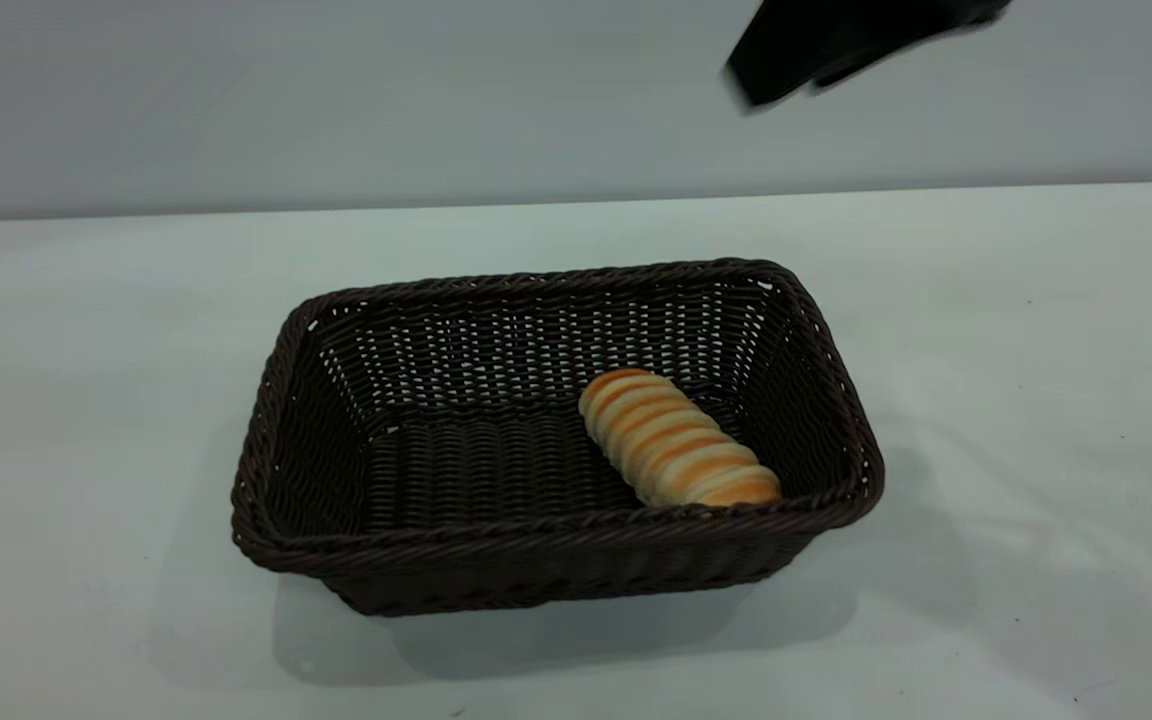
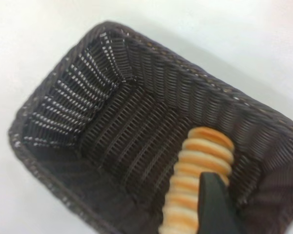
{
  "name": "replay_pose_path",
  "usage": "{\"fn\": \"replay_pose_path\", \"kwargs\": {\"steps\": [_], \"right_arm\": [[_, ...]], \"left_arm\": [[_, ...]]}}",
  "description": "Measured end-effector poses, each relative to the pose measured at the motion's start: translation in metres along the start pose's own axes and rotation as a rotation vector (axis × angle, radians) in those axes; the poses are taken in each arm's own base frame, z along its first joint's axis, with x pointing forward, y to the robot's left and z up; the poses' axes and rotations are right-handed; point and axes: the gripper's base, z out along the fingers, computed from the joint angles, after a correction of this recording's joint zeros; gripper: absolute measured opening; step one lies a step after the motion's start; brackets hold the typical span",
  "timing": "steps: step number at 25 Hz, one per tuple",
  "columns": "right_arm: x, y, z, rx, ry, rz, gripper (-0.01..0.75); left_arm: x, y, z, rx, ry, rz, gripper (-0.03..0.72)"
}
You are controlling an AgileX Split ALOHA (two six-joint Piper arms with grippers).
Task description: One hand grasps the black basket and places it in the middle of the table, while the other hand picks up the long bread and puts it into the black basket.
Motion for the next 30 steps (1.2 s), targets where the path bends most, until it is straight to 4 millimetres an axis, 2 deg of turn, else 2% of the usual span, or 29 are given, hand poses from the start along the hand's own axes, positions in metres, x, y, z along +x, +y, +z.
{"fn": "replay_pose_path", "kwargs": {"steps": [3, 8, 14, 19, 25, 30], "right_arm": [[-0.001, -0.007, -0.035, -0.005, 0.001, 0.034, 0.399], [0.005, -0.002, -0.088, -0.014, 0.05, 0.085, 0.398], [0.02, 0.022, -0.148, 0.039, 0.129, 0.091, 0.398], [0.04, 0.044, -0.198, 0.15, 0.15, 0.101, 0.398], [0.081, 0.075, -0.25, 0.268, 0.041, 0.107, 0.398], [0.13, 0.091, -0.265, 0.352, -0.039, 0.16, 0.398]], "left_arm": [[0.018, 0.0, -0.001, 0.0, 0.0, 0.005, 0.589], [0.043, 0.0, -0.006, 0.0, -0.027, 0.01, 0.589], [0.071, -0.001, -0.018, 0.001, -0.076, 0.017, 0.589], [0.094, -0.002, -0.025, 0.007, -0.049, 0.0, 0.589], [0.119, -0.002, -0.023, 0.009, -0.018, -0.032, 0.589], [0.135, -0.001, -0.02, 0.01, -0.015, -0.03, 0.586]]}}
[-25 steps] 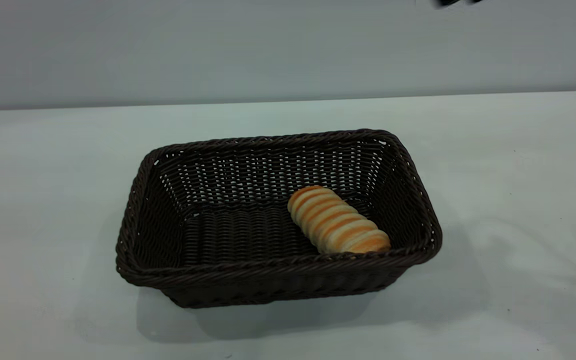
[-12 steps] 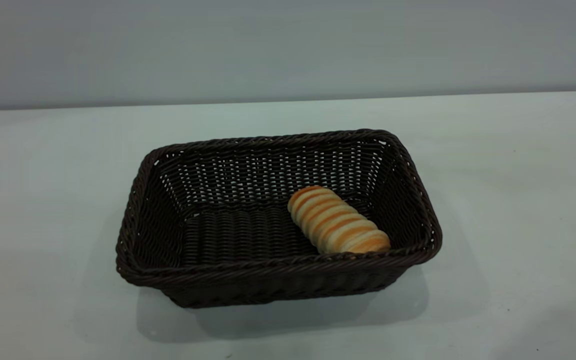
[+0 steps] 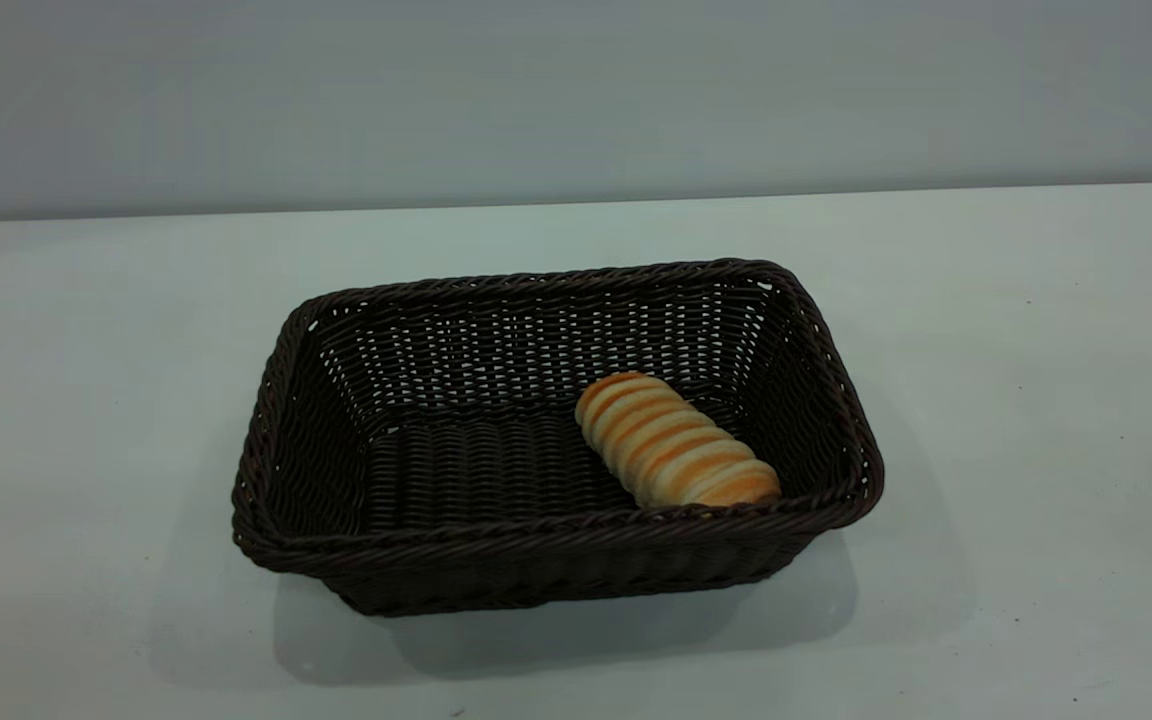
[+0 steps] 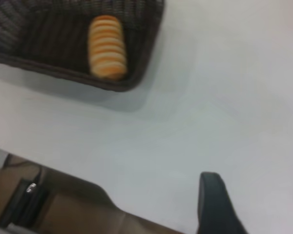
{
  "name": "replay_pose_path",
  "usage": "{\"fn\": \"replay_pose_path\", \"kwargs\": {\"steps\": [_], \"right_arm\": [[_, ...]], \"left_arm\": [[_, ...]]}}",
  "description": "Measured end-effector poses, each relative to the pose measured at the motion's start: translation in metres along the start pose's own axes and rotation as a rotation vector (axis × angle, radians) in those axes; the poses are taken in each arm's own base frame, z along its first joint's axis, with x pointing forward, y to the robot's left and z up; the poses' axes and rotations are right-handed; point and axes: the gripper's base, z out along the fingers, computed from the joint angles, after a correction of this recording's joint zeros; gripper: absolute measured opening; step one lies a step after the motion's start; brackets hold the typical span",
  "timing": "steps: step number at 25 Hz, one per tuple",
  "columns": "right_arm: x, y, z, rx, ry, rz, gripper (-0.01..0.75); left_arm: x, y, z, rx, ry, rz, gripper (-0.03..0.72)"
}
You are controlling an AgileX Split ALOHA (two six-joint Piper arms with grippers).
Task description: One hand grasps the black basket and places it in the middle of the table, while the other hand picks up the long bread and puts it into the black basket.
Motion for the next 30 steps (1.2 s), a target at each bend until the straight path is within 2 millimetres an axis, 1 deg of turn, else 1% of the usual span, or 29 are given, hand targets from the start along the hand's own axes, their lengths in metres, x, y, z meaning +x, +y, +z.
{"fn": "replay_pose_path", "kwargs": {"steps": [2, 5, 9, 12, 16, 18, 24, 30], "right_arm": [[0.022, -0.001, 0.001, 0.03, -0.025, 0.007, 0.398], [0.048, -0.001, 0.009, 0.055, -0.054, 0.015, 0.398], [0.074, -0.001, 0.018, 0.062, -0.079, 0.024, 0.398], [0.085, -0.002, 0.023, 0.081, -0.089, 0.018, 0.398], [0.093, -0.006, 0.027, 0.118, -0.086, 0.009, 0.398], [0.093, -0.007, 0.029, 0.128, -0.088, 0.016, 0.398], [0.093, -0.008, 0.031, 0.139, -0.096, 0.021, 0.398], [0.093, -0.008, 0.031, 0.136, -0.098, 0.024, 0.398]], "left_arm": [[0.004, 0.001, 0.001, -0.003, -0.004, 0.002, 0.586], [0.006, 0.002, 0.003, -0.01, 0.001, 0.003, 0.586], [0.006, 0.005, 0.003, -0.047, 0.002, 0.016, 0.586], [0.006, 0.006, 0.003, -0.059, 0.002, 0.02, 0.586], [0.009, 0.007, 0.008, -0.064, 0.015, 0.02, 0.586], [0.011, 0.008, 0.013, -0.065, 0.028, 0.018, 0.586], [0.011, 0.008, 0.014, -0.065, 0.027, 0.018, 0.586], [0.018, 0.01, 0.018, -0.074, 0.082, 0.018, 0.586]]}}
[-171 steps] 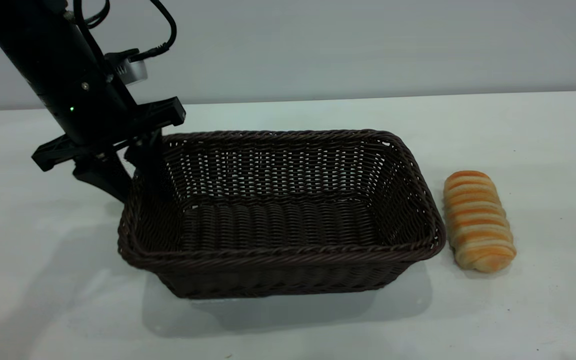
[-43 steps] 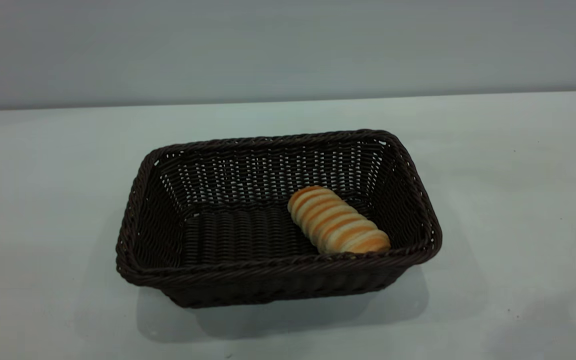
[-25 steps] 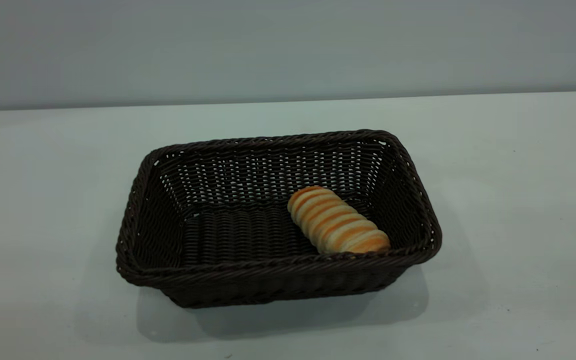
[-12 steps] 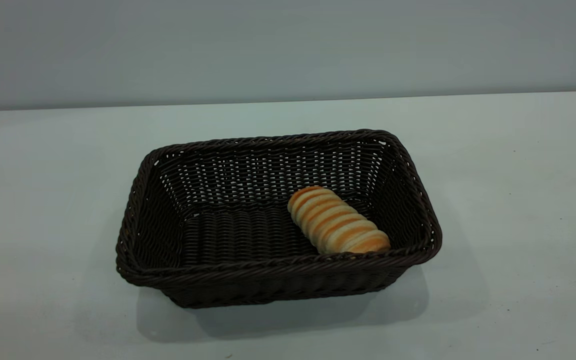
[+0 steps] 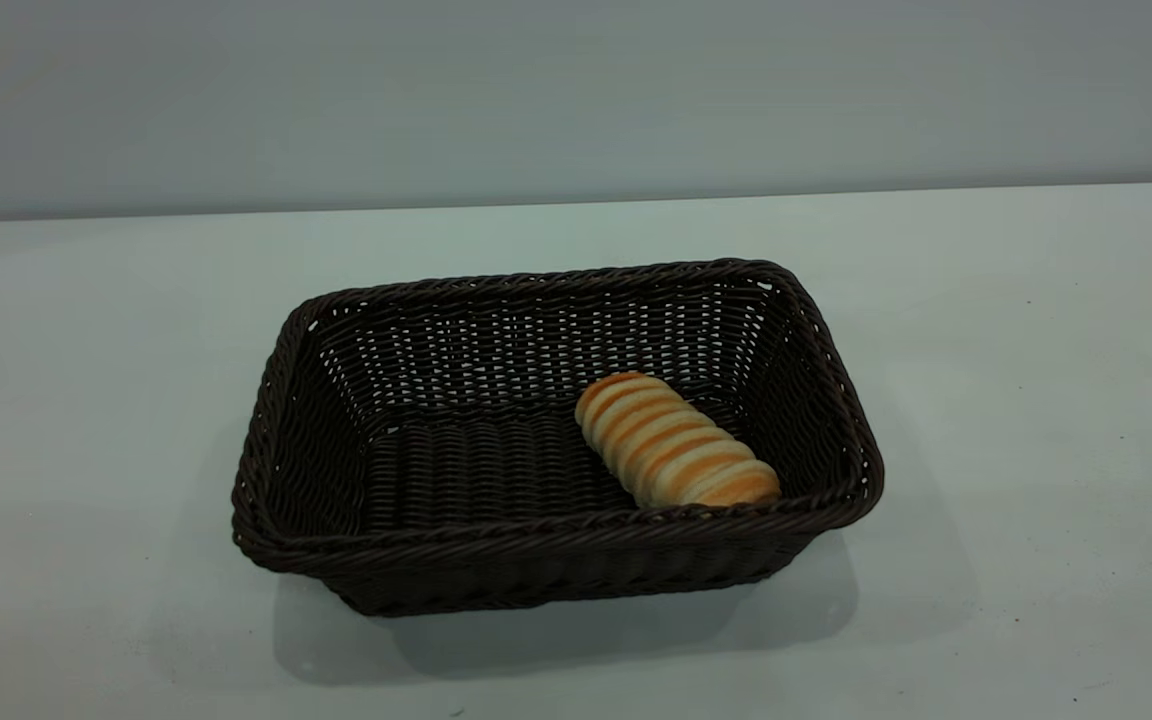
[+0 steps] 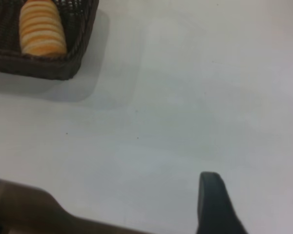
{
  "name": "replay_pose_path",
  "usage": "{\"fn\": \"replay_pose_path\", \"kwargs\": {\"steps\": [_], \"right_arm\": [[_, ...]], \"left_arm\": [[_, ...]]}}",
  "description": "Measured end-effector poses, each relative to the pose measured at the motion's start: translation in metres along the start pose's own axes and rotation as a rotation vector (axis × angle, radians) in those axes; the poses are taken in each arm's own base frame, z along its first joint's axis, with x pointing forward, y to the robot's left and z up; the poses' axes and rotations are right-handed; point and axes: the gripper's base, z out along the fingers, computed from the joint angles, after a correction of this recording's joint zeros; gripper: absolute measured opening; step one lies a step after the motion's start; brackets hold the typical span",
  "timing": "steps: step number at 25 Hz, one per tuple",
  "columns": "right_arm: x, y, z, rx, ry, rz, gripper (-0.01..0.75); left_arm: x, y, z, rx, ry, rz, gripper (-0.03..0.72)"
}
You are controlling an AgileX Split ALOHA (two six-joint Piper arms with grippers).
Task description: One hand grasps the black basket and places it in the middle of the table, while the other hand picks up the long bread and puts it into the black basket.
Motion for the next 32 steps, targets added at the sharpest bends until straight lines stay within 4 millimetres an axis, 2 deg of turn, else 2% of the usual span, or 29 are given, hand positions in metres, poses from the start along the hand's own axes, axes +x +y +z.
{"fn": "replay_pose_path", "kwargs": {"steps": [23, 28, 32], "right_arm": [[0.0, 0.0, 0.0, -0.001, 0.002, 0.001, 0.398], [0.0, 0.0, 0.0, 0.007, 0.002, 0.007, 0.398], [0.0, -0.001, 0.001, 0.08, 0.006, 0.062, 0.398]], "left_arm": [[0.0, 0.0, 0.0, -0.002, -0.001, 0.001, 0.586], [0.008, 0.0, -0.007, -0.043, -0.079, -0.042, 0.586], [0.018, -0.002, -0.014, -0.087, -0.172, -0.08, 0.586]]}}
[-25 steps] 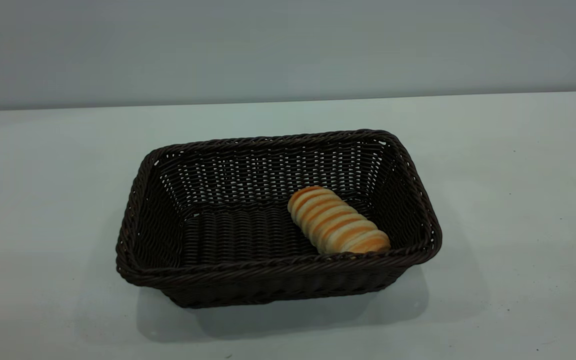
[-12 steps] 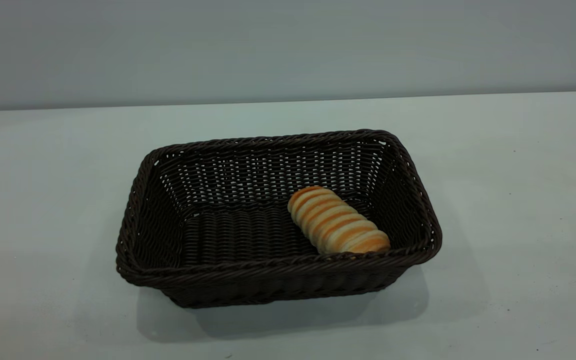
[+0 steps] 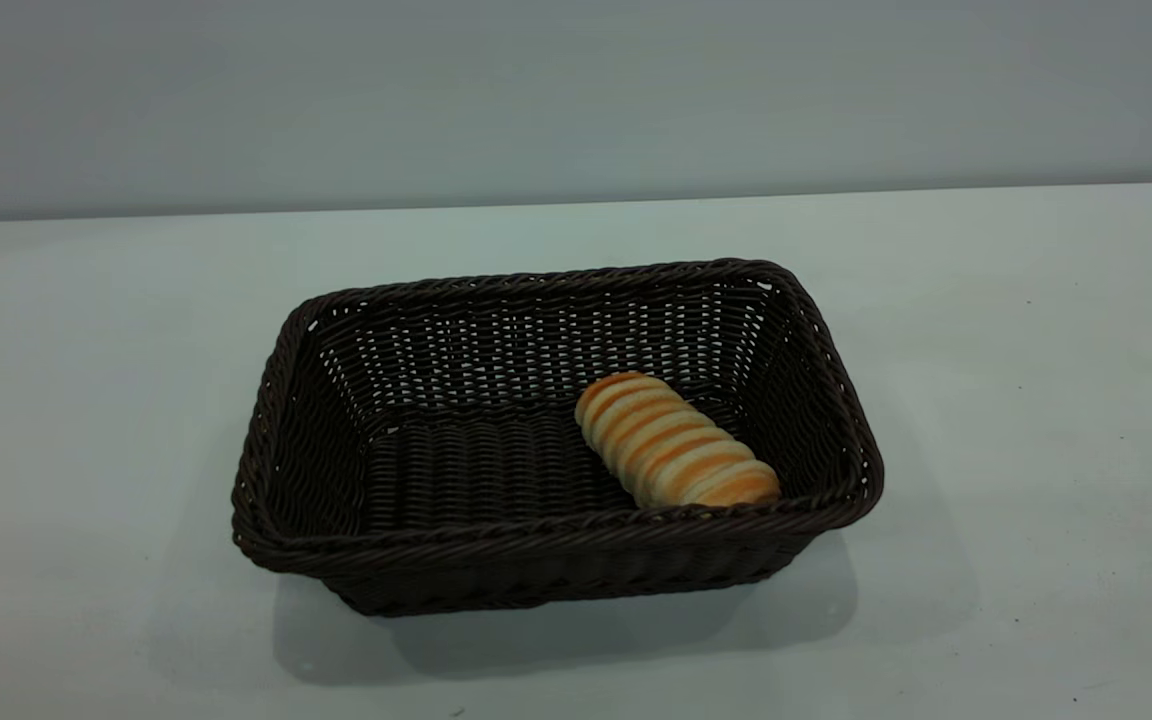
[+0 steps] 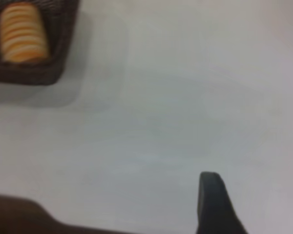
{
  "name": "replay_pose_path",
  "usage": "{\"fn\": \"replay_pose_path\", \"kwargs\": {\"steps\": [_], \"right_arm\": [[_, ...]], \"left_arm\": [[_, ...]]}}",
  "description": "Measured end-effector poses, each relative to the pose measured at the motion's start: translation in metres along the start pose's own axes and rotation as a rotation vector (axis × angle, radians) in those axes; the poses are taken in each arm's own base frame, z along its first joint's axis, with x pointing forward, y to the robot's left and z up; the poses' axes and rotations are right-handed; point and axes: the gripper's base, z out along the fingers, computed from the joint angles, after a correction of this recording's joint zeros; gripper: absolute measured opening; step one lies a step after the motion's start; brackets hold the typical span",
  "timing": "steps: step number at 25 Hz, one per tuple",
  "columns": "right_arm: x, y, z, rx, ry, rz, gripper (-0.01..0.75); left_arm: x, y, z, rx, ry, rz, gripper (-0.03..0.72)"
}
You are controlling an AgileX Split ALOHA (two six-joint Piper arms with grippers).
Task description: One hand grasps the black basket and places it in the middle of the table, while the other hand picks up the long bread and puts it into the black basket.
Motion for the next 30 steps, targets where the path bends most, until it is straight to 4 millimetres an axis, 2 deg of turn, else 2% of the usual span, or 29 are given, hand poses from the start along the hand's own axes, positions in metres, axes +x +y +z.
{"fn": "replay_pose_path", "kwargs": {"steps": [7, 30], "right_arm": [[-0.0001, -0.0008, 0.0001, 0.082, 0.003, 0.063, 0.398], [-0.0001, -0.0008, 0.0001, 0.082, 0.003, 0.062, 0.398]], "left_arm": [[0.0043, -0.0012, -0.0035, -0.05, -0.04, -0.039, 0.586], [0.0043, -0.0012, -0.0035, -0.051, -0.04, -0.025, 0.586]]}}
